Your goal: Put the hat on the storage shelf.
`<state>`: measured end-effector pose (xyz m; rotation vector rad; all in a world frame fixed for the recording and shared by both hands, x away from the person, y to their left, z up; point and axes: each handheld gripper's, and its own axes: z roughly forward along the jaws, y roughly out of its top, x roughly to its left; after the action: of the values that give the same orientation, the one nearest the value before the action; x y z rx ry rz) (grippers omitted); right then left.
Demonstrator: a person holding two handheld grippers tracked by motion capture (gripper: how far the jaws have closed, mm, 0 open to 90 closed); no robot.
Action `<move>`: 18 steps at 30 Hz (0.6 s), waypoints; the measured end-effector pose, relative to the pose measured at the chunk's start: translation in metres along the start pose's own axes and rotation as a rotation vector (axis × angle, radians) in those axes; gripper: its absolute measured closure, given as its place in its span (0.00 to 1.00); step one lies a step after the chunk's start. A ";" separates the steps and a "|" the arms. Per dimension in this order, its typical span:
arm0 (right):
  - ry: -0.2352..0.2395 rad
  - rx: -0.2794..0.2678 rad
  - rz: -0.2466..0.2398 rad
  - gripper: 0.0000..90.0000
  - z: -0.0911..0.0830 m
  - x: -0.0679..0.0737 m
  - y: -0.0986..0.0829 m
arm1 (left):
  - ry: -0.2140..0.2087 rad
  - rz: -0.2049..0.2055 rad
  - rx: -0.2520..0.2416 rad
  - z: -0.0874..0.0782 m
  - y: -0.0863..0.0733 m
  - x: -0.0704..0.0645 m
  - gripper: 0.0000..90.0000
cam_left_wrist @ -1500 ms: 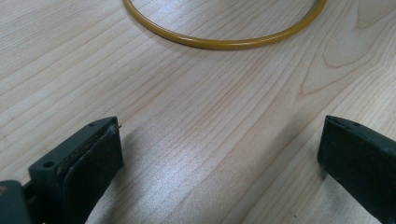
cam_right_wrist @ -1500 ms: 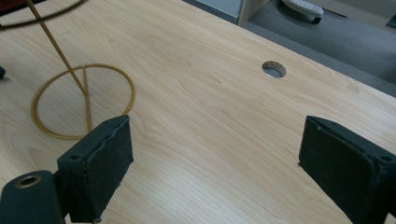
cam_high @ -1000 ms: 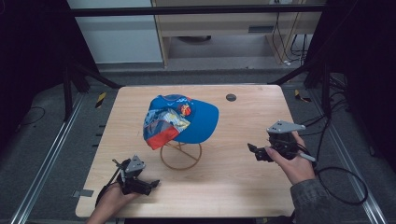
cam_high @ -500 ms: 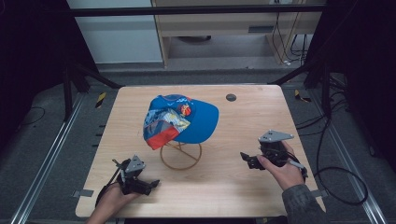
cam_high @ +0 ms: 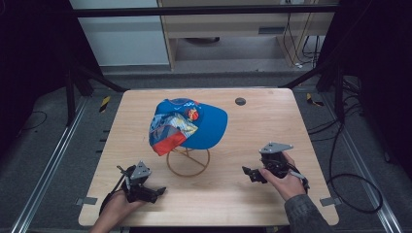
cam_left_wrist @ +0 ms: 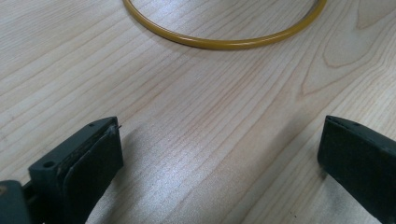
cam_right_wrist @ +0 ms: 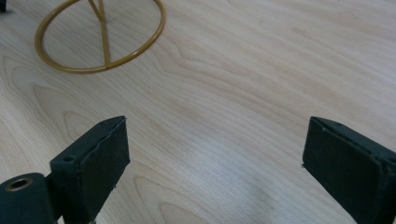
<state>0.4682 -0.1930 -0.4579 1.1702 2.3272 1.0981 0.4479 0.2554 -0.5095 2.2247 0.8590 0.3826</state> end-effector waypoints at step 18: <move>0.040 0.037 0.006 0.07 0.042 0.028 -0.019 | 0.000 -0.001 -0.001 0.000 0.000 0.000 0.00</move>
<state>0.4650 -0.1572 -0.4983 1.1795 2.3853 1.0950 0.4479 0.2554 -0.5096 2.2235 0.8592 0.3829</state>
